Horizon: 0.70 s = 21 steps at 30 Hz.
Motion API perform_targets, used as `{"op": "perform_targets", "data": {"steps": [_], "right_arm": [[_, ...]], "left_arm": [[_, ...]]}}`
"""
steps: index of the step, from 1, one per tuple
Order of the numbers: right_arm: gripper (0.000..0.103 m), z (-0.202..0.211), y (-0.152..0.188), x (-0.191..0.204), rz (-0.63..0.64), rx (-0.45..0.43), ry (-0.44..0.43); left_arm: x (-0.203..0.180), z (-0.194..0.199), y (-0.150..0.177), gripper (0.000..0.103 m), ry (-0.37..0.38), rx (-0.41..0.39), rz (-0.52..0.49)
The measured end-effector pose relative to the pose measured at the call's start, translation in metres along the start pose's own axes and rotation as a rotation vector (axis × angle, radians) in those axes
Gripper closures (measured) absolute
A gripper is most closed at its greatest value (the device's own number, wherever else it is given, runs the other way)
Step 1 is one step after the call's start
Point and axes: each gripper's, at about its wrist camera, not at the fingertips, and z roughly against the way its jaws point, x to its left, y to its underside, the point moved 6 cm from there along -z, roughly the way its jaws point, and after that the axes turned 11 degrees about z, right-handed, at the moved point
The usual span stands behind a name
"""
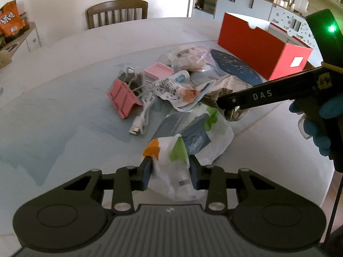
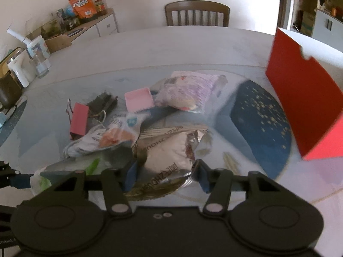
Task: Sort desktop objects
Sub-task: 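Carry white plastic bag in left gripper and foil bag in right gripper to red box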
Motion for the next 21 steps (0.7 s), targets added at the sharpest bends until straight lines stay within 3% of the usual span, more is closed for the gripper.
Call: {"op": "perform_targets", "data": {"steps": [21], "right_arm": [[0.055, 0.058, 0.053, -0.047, -0.103, 0.009, 0.088]], "left_arm": [[-0.057, 0.001, 0.002, 0.074, 0.127, 0.028, -0.091]]}}
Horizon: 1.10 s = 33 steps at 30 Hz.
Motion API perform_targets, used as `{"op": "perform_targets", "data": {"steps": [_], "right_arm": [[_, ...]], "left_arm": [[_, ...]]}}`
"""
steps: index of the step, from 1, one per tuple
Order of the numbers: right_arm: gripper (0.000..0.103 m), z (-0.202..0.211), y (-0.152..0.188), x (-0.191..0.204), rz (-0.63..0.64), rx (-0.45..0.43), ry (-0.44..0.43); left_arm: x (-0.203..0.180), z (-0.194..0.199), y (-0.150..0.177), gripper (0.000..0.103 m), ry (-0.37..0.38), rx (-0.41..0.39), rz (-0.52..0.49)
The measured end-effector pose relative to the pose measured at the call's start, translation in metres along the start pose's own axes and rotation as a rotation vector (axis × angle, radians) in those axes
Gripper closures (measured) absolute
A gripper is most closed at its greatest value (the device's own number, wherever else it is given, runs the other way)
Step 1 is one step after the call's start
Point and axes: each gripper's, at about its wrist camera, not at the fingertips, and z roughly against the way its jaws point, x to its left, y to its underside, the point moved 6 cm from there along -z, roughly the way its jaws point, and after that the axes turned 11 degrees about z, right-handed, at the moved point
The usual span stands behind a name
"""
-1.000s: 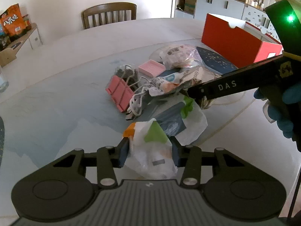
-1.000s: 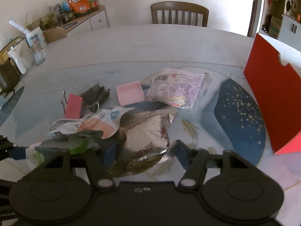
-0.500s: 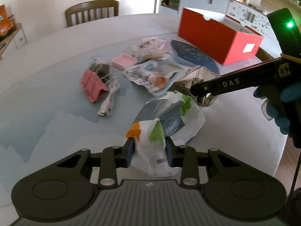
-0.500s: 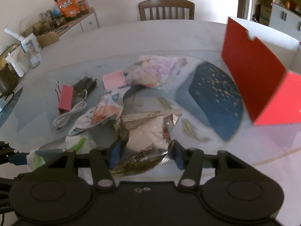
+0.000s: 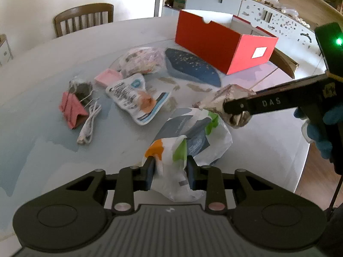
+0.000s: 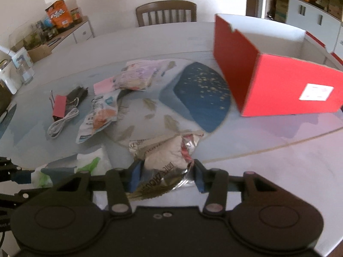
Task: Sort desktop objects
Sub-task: 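Carry white plastic bag in left gripper and foil bag in right gripper to red box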
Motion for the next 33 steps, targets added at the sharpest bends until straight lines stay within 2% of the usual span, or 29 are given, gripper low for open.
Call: {"op": "perform_targets", "data": {"steps": [6, 19, 33], "right_arm": [[0.057, 0.013, 0.006, -0.016, -0.034, -0.015, 0.016], [0.057, 0.050, -0.004, -0.049, -0.100, -0.079, 0.026], [0.057, 0.086, -0.030, -0.097, -0.135, -0.172, 0.043]], "left_arm": [[-0.013, -0.002, -0.009, 0.074, 0.010, -0.009, -0.009], [-0.048, 0.006, -0.042, 0.074, 0.014, -0.057, -0.020], [-0.087, 0.010, -0.090, 0.074, -0.004, -0.148, -0.042]]}}
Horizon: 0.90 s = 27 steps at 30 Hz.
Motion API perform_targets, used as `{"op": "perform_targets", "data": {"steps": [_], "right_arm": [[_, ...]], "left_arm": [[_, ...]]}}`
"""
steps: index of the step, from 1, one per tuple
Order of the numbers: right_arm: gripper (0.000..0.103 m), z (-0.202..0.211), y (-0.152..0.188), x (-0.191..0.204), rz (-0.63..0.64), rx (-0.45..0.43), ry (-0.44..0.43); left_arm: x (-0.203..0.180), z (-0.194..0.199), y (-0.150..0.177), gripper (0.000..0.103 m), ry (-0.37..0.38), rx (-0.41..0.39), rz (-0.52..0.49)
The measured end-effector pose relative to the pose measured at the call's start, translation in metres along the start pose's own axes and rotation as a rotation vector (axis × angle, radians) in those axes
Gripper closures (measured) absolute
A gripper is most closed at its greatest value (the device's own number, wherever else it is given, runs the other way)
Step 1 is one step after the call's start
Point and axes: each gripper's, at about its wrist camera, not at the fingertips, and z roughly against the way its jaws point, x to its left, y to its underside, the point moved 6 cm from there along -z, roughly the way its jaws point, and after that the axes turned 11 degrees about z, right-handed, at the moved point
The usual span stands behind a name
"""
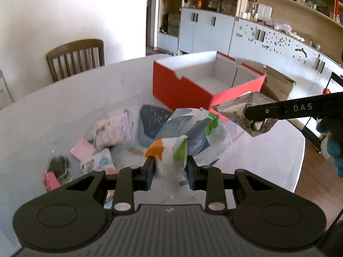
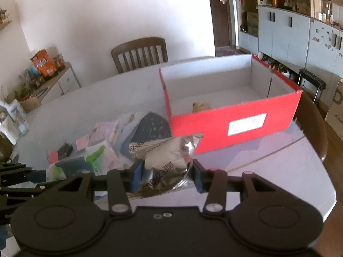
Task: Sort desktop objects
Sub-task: 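Carry white plastic bag in left gripper and foil bag in right gripper to red box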
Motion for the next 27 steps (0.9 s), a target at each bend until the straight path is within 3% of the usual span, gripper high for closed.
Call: {"op": "perform_targets", "data": {"steps": [16, 27], "right_arm": [[0.057, -0.002, -0.064, -0.074, 0.038, -0.086, -0.017], [0.057, -0.014, -0.091, -0.126, 0.074, -0.100, 0.004]], "left_arm": [[-0.049, -0.022, -0.055, 0.074, -0.054, -0.092, 0.012], [-0.085, -0.052, -0.094, 0.074, -0.049, -0.103, -0.008]]}}
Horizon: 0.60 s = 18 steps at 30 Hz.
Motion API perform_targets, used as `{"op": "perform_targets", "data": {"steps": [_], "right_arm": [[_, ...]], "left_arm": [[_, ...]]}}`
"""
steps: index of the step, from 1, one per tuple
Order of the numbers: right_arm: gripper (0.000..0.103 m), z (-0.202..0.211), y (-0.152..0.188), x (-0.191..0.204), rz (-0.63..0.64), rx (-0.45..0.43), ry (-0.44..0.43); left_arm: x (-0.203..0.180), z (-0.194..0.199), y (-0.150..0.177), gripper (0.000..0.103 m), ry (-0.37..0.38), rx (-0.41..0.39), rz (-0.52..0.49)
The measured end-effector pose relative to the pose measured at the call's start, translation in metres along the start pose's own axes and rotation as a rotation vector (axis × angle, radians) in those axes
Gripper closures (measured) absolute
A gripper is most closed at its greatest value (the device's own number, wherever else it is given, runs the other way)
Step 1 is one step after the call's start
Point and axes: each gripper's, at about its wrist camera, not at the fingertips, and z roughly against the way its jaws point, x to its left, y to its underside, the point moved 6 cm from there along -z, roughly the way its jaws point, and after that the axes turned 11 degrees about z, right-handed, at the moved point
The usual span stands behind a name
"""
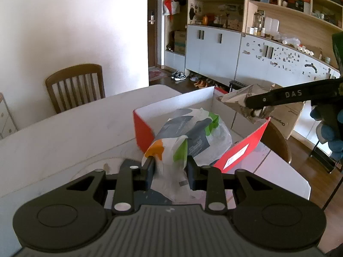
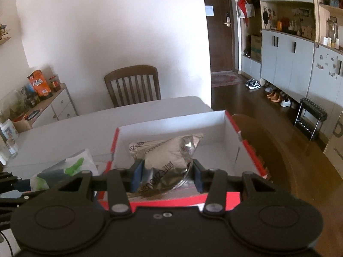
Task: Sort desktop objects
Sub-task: 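Carry white plastic bag in left gripper and foil bag in right gripper to red box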
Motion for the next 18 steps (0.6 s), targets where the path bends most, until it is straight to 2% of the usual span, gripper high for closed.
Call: {"op": "perform_targets", "data": {"steps": [18], "right_arm": [[0.056, -0.046, -0.016, -0.052, 0.000, 0.057, 0.034]], "left_arm": [[-0.046, -0.078, -0.035, 0.074, 0.029, 0.061, -0.129]]}}
